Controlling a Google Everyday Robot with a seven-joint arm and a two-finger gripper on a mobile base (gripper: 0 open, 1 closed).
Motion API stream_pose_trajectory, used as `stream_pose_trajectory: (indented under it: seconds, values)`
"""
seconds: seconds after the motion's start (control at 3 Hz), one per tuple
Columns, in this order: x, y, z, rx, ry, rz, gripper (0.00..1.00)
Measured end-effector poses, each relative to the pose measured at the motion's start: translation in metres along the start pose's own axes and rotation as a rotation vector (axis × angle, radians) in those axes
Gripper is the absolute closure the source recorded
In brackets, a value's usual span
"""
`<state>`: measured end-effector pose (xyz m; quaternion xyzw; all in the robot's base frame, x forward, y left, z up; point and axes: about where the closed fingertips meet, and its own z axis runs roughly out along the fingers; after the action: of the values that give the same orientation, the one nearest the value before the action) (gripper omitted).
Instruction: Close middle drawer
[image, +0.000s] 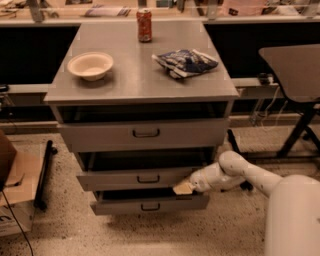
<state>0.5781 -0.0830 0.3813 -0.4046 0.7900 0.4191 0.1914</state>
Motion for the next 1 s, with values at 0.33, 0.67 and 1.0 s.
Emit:
stream_pose_trajectory:
  seconds: [0.33,0.67,1.0]
  values:
    - [-0.006,-0.007,-0.002,0.003,-0.027,-0.019,1.00]
    - [-0.016,-0.017,-0.005,0.007,-0.065,-0.046,1.00]
    - [-0.019,-0.020,-0.005,0.009,-0.074,-0.051,0.96]
